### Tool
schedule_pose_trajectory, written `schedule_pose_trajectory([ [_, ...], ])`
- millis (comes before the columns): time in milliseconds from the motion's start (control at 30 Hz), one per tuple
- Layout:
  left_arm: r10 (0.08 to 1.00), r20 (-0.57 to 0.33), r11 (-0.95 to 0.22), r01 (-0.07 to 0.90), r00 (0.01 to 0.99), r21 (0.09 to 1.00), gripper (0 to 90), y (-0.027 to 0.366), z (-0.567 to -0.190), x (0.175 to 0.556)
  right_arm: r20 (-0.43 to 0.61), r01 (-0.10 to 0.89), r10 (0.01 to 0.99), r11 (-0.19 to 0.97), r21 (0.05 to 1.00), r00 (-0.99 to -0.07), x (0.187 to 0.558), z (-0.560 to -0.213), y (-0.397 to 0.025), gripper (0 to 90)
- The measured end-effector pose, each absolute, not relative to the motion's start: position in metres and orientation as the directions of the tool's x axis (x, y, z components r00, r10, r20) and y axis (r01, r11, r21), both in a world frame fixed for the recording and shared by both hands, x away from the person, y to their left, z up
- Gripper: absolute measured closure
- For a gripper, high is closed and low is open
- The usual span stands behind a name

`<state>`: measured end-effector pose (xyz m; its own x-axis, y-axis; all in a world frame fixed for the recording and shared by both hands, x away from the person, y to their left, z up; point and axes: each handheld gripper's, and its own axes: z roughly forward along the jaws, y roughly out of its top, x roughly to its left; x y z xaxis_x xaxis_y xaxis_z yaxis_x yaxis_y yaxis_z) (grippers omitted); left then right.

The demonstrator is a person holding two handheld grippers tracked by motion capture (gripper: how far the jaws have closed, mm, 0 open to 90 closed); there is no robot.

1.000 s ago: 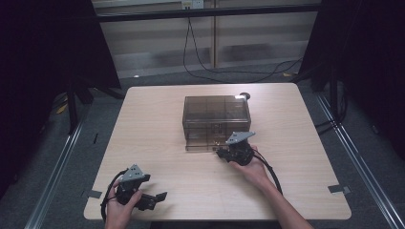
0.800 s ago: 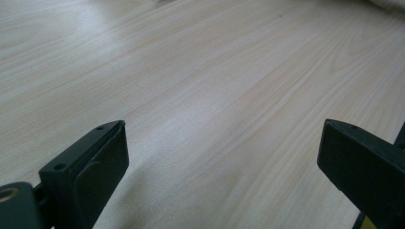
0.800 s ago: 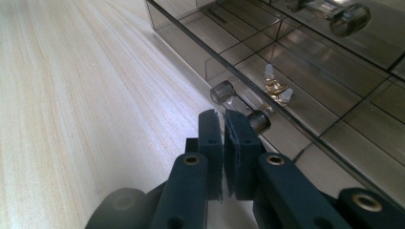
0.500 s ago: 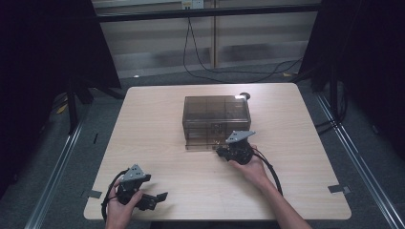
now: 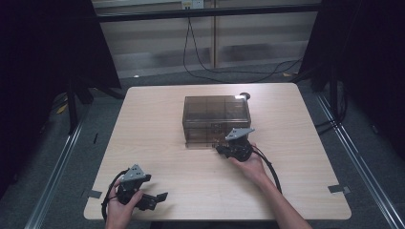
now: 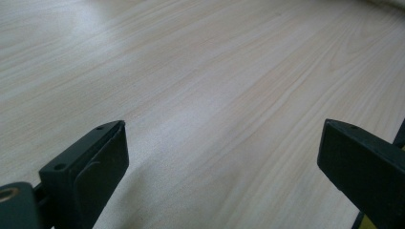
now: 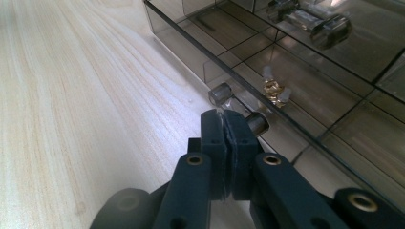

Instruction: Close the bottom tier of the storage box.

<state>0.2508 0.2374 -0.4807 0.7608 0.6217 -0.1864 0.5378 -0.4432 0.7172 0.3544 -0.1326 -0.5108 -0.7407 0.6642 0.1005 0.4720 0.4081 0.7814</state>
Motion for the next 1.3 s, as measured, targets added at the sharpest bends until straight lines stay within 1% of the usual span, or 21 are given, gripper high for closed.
schedule_pose_trajectory([
  [1067,0.619,-0.185,-0.449,0.537,0.763,0.714,3.5,0.239,-0.481,0.251,0.081,0.479,0.681,0.42,0.771,-0.727,0.374,-0.508,-0.13,90.0],
  [1300,0.614,-0.205,-0.436,0.544,0.762,0.717,3.5,0.238,-0.481,0.252,0.083,0.483,0.69,0.409,0.774,-0.719,0.377,-0.509,-0.13,90.0],
])
